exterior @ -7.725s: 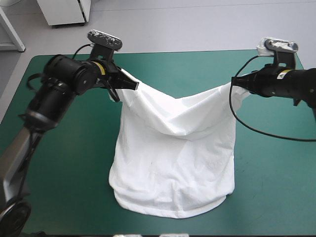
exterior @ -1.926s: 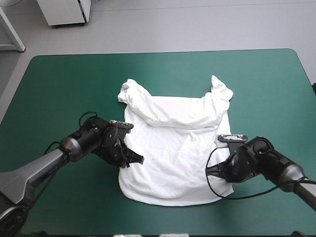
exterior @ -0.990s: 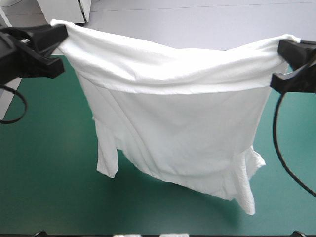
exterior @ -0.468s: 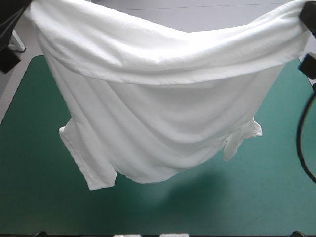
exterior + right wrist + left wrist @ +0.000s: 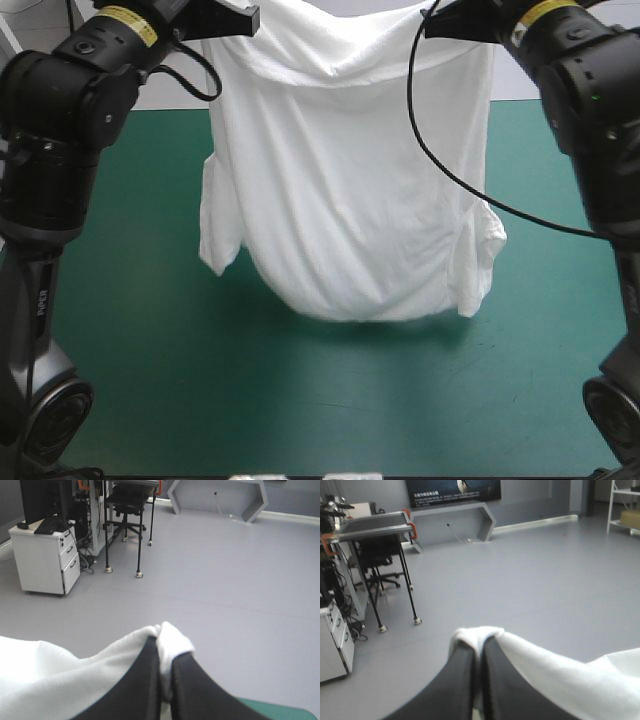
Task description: Fold the cloth
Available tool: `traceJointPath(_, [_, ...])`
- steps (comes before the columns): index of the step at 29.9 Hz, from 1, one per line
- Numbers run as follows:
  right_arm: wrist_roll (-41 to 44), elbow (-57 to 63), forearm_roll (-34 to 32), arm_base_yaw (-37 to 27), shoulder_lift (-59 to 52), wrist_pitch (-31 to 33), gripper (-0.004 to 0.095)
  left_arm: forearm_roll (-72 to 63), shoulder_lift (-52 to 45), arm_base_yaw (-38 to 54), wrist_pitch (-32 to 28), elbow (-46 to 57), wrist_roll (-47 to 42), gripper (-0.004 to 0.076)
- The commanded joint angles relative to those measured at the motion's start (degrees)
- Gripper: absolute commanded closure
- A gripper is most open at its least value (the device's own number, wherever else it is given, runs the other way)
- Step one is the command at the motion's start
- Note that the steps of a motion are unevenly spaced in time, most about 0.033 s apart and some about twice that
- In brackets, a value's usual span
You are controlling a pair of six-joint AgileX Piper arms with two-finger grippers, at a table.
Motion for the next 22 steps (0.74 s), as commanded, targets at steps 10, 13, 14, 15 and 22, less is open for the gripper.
traceJointPath(10, [3.03, -1.35, 4.18, -10.39, 5.61, -21.08, 0.0921, 2.14, 4.17, 11.25, -22.41, -1.45, -8.84, 0.0734])
traceJointPath(13, [2.19, -1.35, 7.93, -12.94, 9.41, -19.28, 0.0921, -0.04, 8.76, 13.36, -22.82, -1.45, -8.84, 0.0734])
traceJointPath(14, [1.61, -1.35, 8.8, -13.4, 10.9, -18.53, 0.0921, -0.33, 10.45, 13.94, -22.95, -1.45, -8.84, 0.0734])
traceJointPath(15, [0.76, -1.35, 9.79, -13.92, 12.46, -17.49, 0.0921, -0.48, 12.26, 14.21, -22.85, -1.45, -8.84, 0.0734])
traceJointPath(22, [-0.34, -1.23, 13.36, -14.52, 22.75, -14.1, 0.0921, -3.62, 22.61, 14.36, -20.25, -1.45, -8.84, 0.0734])
